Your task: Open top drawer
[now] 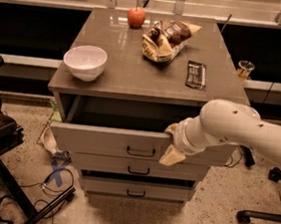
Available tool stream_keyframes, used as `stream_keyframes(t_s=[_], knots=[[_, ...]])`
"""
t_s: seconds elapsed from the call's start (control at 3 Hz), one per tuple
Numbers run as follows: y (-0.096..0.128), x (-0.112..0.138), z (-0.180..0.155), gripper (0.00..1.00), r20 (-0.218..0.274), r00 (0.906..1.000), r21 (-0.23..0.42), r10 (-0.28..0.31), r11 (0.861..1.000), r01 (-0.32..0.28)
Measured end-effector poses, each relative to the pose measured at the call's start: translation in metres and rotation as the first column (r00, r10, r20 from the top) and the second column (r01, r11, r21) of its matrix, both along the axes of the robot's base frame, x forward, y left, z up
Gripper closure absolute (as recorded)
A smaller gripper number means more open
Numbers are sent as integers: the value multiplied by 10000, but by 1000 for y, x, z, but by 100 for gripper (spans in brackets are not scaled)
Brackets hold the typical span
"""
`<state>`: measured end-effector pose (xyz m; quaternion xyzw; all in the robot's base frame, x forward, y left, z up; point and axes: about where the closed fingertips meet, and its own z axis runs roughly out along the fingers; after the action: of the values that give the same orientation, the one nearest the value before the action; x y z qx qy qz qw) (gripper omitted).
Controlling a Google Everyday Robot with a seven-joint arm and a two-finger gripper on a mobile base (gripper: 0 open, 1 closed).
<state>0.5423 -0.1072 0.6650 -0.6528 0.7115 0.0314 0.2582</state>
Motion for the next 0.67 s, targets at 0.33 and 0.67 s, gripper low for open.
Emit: stream_keyframes(t_s=[0.33, 0.67], knots=[[0, 0, 0, 0, -2, 10000, -2, 11, 10000, -11], [1, 0, -2, 0, -41, 10000, -71, -4, 10000, 4]])
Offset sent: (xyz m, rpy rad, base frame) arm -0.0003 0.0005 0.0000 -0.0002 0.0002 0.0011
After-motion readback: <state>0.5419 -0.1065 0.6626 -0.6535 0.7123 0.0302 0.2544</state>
